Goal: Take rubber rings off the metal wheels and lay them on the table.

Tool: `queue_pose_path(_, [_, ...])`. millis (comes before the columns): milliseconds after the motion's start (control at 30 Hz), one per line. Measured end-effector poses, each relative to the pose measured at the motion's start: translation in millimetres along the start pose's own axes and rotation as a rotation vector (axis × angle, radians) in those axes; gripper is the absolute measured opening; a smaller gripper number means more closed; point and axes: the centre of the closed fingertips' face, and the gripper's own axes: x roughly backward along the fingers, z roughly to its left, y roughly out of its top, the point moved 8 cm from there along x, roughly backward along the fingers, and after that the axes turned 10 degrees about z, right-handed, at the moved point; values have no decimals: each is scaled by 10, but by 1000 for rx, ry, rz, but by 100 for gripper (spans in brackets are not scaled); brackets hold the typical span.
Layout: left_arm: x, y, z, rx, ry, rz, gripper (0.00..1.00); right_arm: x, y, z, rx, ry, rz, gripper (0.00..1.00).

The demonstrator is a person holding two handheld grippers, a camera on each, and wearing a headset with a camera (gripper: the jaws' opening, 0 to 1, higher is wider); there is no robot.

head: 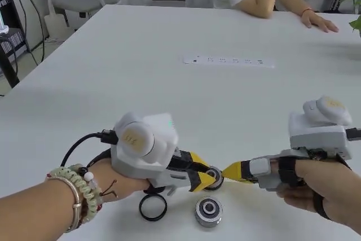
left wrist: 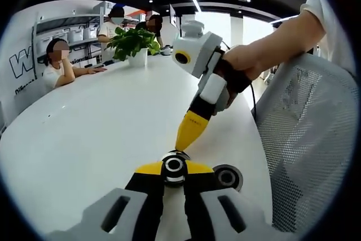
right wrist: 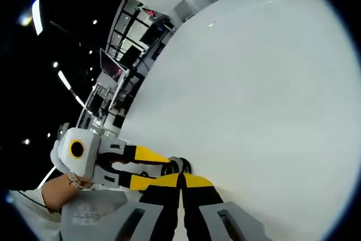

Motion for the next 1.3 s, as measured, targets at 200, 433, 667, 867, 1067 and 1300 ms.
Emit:
queue_pose_path(200, [-8, -3, 5, 1, -8, -14, 7, -2, 0, 19, -3, 7, -3, 0])
queue_pose_path(433, [-11, 3, 5, -1, -7, -10, 7, 0, 13, 60, -3, 15, -5, 0])
queue_pose_path(667, [-13, 6, 3, -3, -6, -8, 7, -3, 31, 80, 30, 5, 0, 0])
queue_pose_path(867, [-14, 6, 1, -3, -7, -8, 7, -1, 35, 86, 38, 4, 3, 0])
queue_pose_path(1067, [-16, 5, 1, -3, -8, -9, 7, -7, 48, 103, 56, 1, 6, 0])
queue_pose_path(1300, [-17, 4, 0, -3, -8, -10, 7, -21, 58, 138, 74, 17, 5, 0])
